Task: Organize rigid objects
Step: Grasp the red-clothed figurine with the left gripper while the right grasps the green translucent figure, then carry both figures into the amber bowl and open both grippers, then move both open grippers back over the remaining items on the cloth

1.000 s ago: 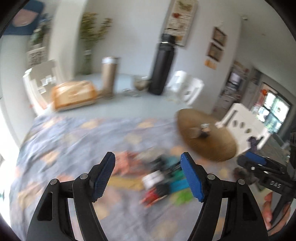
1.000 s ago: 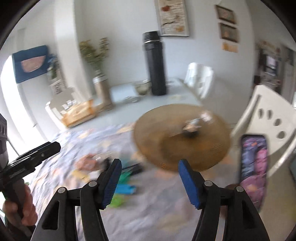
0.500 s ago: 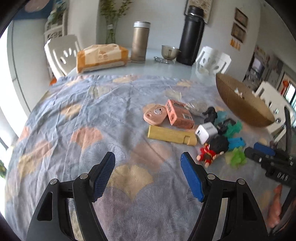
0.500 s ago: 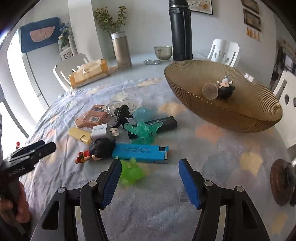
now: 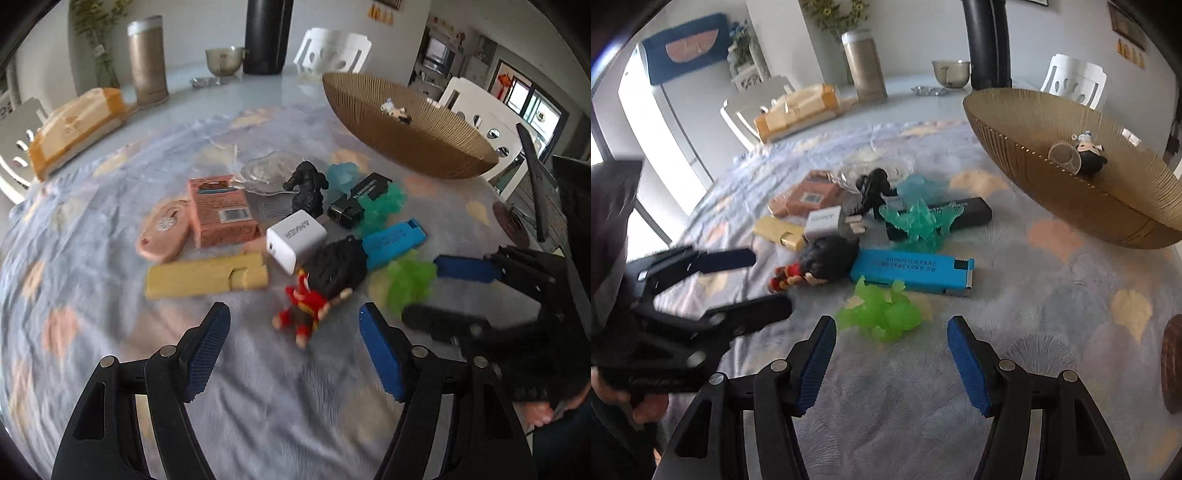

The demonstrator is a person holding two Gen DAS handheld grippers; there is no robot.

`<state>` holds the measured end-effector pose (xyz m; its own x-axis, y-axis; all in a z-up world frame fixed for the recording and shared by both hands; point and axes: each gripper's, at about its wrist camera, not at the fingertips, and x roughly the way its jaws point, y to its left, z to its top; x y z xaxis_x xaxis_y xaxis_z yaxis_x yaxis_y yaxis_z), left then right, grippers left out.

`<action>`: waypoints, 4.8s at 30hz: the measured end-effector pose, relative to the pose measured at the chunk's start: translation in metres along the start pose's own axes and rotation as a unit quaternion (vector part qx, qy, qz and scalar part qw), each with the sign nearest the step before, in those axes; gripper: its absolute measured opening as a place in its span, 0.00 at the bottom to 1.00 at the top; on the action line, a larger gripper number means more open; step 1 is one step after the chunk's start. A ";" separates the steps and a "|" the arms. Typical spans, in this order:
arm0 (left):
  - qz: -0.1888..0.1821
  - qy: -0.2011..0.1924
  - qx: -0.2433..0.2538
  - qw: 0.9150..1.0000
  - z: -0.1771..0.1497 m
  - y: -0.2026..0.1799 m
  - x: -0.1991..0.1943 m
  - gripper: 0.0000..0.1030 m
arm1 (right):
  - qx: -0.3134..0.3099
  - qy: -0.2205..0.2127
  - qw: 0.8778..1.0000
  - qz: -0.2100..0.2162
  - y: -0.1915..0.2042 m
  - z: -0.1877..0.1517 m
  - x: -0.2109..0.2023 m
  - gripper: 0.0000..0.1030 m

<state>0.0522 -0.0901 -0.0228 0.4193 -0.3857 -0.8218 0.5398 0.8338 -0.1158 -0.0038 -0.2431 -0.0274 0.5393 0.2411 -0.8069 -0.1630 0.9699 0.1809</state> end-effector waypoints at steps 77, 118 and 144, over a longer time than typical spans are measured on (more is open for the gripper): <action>-0.059 -0.184 0.008 0.981 0.118 -0.103 -0.072 0.32 | 0.108 -0.232 0.955 -0.150 -0.086 0.059 -0.191 0.31; 0.008 -0.180 -0.169 0.969 -0.018 0.028 -0.098 0.66 | 0.045 -0.151 0.984 -0.079 -0.019 0.022 -0.104 0.92; 0.110 -0.020 -0.142 0.984 0.001 0.028 0.004 0.66 | 0.051 -0.066 0.992 -0.095 -0.028 0.007 -0.017 0.92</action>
<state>0.0701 -0.0684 -0.0286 0.5343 -0.1937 -0.8228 0.2101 0.9733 -0.0926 -0.0032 -0.2740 -0.0147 0.6576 0.0488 -0.7518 0.0328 0.9951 0.0932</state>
